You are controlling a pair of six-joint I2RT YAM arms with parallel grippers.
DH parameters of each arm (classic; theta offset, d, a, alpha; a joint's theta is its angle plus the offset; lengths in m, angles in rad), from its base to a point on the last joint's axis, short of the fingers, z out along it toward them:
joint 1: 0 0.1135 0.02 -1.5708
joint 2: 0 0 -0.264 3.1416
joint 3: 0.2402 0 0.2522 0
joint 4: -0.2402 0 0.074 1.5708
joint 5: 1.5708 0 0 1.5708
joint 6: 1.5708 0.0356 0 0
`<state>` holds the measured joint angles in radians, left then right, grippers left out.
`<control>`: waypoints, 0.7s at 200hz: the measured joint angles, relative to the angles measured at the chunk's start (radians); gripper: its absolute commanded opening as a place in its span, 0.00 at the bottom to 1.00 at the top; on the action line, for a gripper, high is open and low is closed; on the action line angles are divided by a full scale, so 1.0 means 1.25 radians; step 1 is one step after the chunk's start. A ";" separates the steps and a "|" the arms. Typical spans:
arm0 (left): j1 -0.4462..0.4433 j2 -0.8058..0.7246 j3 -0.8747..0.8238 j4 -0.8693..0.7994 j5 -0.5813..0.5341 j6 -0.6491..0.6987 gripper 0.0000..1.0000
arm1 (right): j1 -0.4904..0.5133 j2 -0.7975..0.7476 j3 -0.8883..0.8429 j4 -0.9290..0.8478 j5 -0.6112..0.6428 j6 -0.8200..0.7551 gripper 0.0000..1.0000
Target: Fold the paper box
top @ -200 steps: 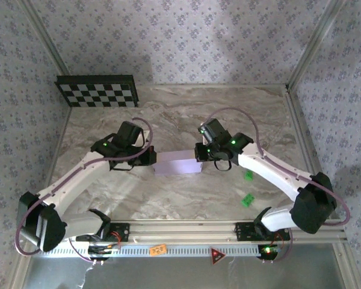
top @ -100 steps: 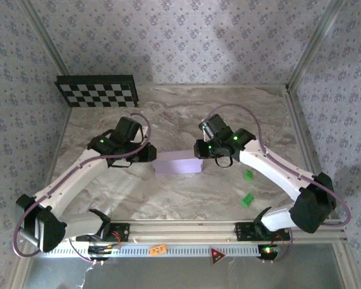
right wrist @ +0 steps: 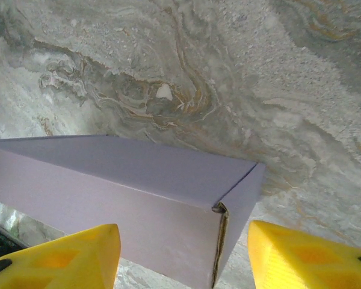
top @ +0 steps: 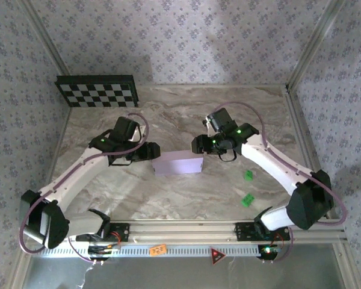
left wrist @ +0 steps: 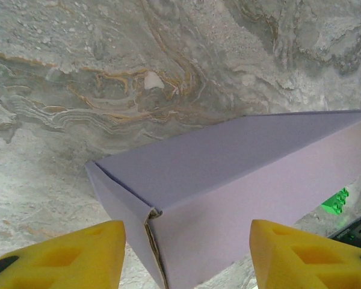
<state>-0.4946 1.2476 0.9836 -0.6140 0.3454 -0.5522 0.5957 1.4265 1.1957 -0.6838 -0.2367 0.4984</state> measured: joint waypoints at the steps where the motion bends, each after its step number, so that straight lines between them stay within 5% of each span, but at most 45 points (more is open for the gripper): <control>1: 0.000 0.001 -0.001 0.002 0.001 0.000 0.56 | 0.000 0.001 0.000 0.000 0.000 0.000 0.59; 92: 0.008 0.034 -0.008 0.035 0.022 -0.013 0.54 | -0.007 0.028 0.002 0.029 -0.031 0.008 0.51; 140: 0.025 0.139 0.136 0.008 -0.031 0.034 0.56 | -0.024 0.084 0.089 0.023 0.010 0.002 0.49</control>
<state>-0.4629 1.4208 1.1530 -0.6037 0.3073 -0.5098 0.5659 1.5311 1.3075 -0.6544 -0.2245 0.5003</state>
